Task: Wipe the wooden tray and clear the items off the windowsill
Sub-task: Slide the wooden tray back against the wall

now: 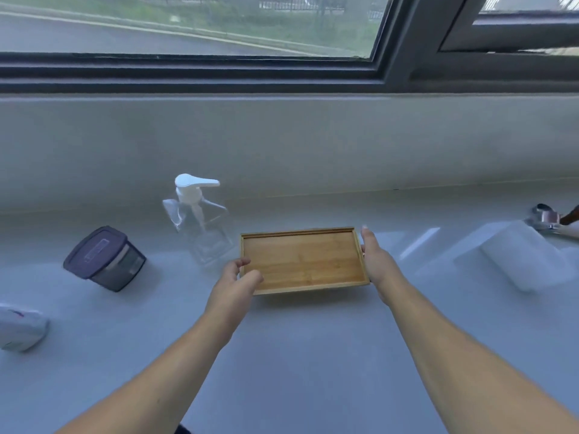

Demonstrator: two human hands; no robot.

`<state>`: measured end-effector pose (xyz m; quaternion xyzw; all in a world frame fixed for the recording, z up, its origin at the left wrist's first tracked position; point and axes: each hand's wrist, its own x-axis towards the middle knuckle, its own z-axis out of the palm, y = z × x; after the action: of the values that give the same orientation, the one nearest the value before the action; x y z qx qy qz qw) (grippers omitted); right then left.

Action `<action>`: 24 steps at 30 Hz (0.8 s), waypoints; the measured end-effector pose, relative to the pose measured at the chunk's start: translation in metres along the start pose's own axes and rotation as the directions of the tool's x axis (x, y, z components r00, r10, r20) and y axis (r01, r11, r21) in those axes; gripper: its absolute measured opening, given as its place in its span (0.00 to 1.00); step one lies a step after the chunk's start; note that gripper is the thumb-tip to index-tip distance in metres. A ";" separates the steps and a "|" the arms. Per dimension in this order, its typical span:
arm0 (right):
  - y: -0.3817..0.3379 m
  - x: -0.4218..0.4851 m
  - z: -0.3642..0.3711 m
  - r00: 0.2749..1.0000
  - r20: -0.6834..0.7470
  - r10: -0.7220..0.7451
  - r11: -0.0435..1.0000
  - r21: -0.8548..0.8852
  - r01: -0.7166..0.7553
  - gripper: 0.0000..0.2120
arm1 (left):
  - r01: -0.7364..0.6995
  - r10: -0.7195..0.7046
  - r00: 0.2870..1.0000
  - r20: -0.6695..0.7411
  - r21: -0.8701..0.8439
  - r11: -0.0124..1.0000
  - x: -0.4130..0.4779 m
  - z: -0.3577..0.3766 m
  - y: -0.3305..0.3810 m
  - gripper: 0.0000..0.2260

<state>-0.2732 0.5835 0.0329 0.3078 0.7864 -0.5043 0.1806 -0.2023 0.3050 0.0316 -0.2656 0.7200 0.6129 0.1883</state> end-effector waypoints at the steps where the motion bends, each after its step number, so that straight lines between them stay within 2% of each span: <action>1: -0.005 0.014 -0.006 1.000 0.006 -0.013 1.000 -0.006 0.013 0.57 | -0.001 0.001 1.000 -0.021 -0.005 1.000 0.008 0.010 0.008 0.26; 5: -0.026 0.066 -0.017 0.999 0.001 -0.042 0.999 -0.013 0.042 0.52 | -0.002 0.002 0.996 -0.092 0.002 1.000 0.045 0.042 0.040 0.21; 12: -0.052 0.133 -0.005 0.997 0.007 -0.076 0.994 -0.084 0.076 0.48 | 0.016 0.000 0.978 -0.208 0.077 0.997 0.102 0.064 0.070 0.19; 17: -0.057 0.152 -0.001 0.998 0.025 -0.054 0.996 -0.067 0.056 0.50 | 0.041 -0.022 0.973 -0.230 0.077 0.996 0.124 0.068 0.070 0.15; 24: -0.069 0.158 0.006 0.995 0.032 -0.100 0.989 -0.105 0.102 0.50 | 0.040 -0.017 0.959 -0.285 0.078 0.996 0.141 0.068 0.071 0.13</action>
<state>-0.4372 0.6050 -0.0159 0.2507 0.8243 -0.4741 0.1814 -0.3604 0.3580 -0.0086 -0.3530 0.7606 0.5351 0.1029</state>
